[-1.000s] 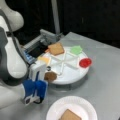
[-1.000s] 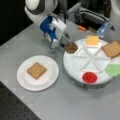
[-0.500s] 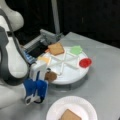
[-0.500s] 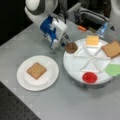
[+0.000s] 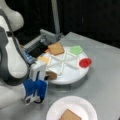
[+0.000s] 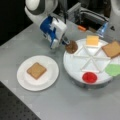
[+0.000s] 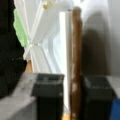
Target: Ingredient selection for cheeseburger or sandwich
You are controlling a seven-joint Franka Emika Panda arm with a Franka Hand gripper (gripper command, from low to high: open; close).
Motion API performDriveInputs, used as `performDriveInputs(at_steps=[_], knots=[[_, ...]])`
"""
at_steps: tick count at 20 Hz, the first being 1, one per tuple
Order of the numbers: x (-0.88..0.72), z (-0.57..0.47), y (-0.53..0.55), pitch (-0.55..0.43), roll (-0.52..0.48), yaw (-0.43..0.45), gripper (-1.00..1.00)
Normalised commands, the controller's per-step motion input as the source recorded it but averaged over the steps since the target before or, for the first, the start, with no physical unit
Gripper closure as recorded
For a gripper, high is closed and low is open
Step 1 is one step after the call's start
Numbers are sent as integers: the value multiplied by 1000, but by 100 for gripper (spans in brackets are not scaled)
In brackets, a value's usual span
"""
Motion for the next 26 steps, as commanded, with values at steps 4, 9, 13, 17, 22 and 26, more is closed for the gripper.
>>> performDriveInputs(at_steps=[4,9,13,17,22,26], knots=[[14,-40,-83,-62,134,-6,100],[10,13,-148,-34,135,35,100],[67,85,-177,14,123,88,100],[146,168,-192,78,85,134,100],[261,225,-200,144,4,185,100],[335,208,-173,169,-52,218,100]])
